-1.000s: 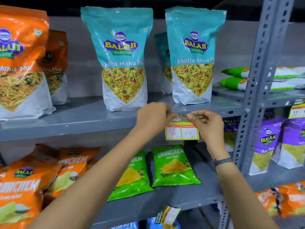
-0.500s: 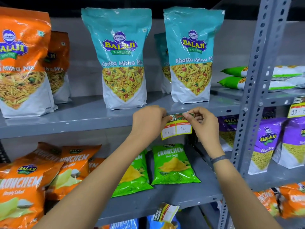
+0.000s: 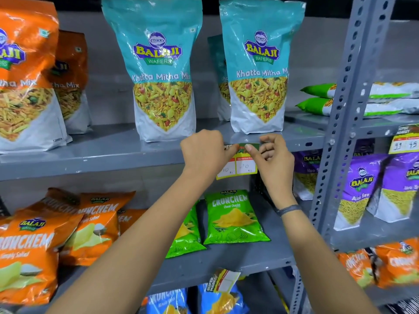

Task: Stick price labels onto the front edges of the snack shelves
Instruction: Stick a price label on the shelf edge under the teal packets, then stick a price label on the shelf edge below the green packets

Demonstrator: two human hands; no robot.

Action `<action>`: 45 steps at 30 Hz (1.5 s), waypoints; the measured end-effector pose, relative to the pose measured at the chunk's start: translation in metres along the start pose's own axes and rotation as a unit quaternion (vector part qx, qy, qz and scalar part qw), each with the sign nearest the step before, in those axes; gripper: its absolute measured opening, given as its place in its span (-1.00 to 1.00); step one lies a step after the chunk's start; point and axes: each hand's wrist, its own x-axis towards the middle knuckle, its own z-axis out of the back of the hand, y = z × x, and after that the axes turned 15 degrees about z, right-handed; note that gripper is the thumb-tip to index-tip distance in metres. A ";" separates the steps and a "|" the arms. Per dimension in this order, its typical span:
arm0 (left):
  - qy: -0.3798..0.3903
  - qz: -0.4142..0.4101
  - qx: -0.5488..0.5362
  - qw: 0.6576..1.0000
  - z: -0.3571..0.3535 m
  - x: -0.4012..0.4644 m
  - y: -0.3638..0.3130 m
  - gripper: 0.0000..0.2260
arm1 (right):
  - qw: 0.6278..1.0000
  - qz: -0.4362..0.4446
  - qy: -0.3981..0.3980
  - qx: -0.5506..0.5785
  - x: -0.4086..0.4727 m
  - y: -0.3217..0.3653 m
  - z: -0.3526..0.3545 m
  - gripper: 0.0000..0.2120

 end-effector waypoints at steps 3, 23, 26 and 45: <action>-0.024 0.005 -0.013 1.000 -0.006 -0.013 0.008 -0.54 | 0.999 -0.002 -0.039 0.033 -0.023 -0.004 0.001 -0.61; 0.573 0.356 -0.195 0.711 -0.224 -0.268 0.141 -0.61 | 0.893 -0.088 0.430 -0.098 -0.267 -0.073 -0.056 -0.83; 0.551 0.360 -0.265 0.705 -0.231 -0.264 0.134 -0.67 | 0.881 -0.092 0.448 -0.120 -0.269 -0.079 -0.065 -0.90; 0.483 0.011 0.068 0.873 -0.201 -0.235 0.147 -0.66 | 0.827 -0.088 0.549 -0.087 -0.244 -0.100 -0.049 -0.81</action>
